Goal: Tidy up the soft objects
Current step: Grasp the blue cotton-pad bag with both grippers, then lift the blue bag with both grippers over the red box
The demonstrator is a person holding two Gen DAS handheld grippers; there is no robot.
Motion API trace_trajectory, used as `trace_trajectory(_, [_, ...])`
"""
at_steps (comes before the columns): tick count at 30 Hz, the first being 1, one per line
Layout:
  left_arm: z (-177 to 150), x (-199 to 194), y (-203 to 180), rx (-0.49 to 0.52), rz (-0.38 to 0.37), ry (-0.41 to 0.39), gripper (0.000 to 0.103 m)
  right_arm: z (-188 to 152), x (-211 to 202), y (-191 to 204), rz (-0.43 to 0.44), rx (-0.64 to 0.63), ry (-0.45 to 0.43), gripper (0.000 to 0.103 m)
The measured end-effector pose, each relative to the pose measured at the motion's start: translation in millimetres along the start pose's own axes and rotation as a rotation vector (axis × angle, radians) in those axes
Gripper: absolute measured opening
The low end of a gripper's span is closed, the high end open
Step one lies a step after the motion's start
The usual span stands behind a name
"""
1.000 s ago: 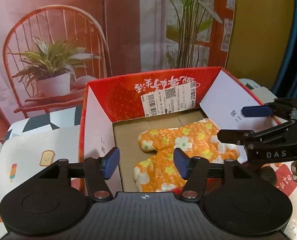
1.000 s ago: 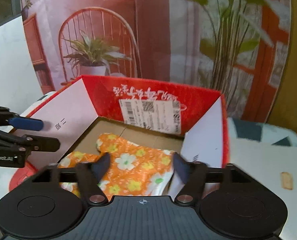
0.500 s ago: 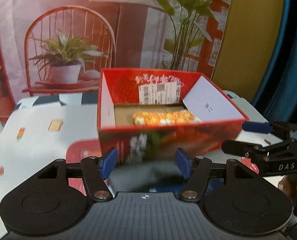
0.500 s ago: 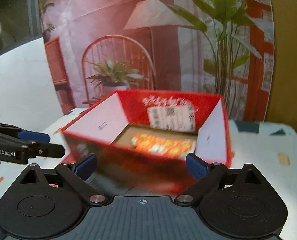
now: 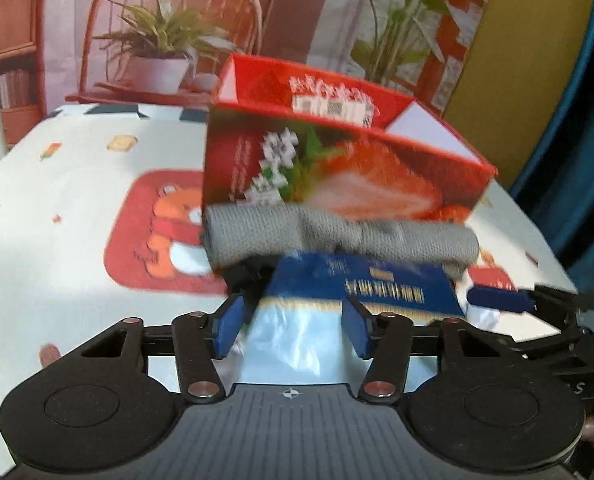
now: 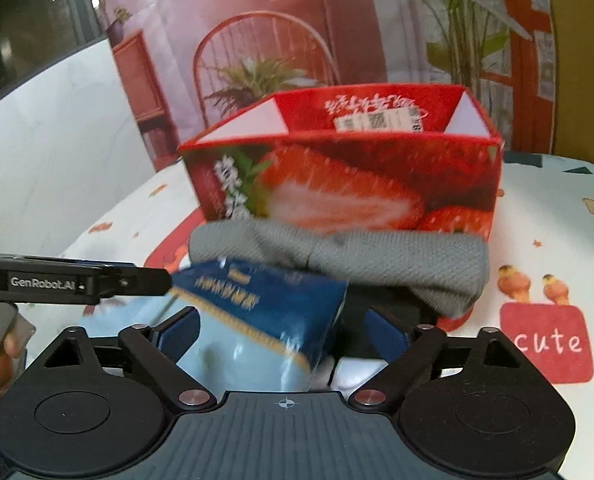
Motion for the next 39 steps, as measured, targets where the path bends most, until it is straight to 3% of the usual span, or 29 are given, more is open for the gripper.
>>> trace_trajectory(5, [-4,0,-2,0.016,0.007,-0.027,0.054,-12,9,-1,0.004,-0.040,0.016,0.071])
trace_trajectory(12, [-15,10,12,-0.091,-0.096,-0.013,0.054,-19,17,-18,0.022,0.000,-0.009,0.065])
trace_trajectory(16, [-17,16,14,-0.116,-0.115,-0.004,0.054,-21,19,-22,0.018,0.011,-0.013,0.060])
trace_trajectory(21, [-17,16,9,-0.092,-0.111,-0.005,0.048,-20,19,-22,0.022,0.015,-0.015,0.053])
trace_trajectory(27, [7,12,8,-0.001,-0.082,0.010,0.047,-18,19,-23,0.030,0.016,-0.015,0.051])
trace_trajectory(30, [19,17,6,0.067,-0.081,0.047,0.047,-17,20,-24,0.034,0.016,-0.014,0.051])
trace_trajectory(33, [24,25,6,0.067,-0.100,0.082,0.047,-16,21,-25,0.035,0.020,-0.014,0.050])
trace_trajectory(39, [30,31,-1,0.104,-0.123,0.114,0.031,-13,23,-30,0.050,0.043,-0.003,0.046])
Point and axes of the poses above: each gripper's, at about its wrist camera, not at the fingertips, and x roughly the way its jaws point, y to its left, z to its top, the point moved 2 cm from there along x, roughly the way its jaws point, and after that the axes turned 10 degrees about y, right-handed, at the moved point
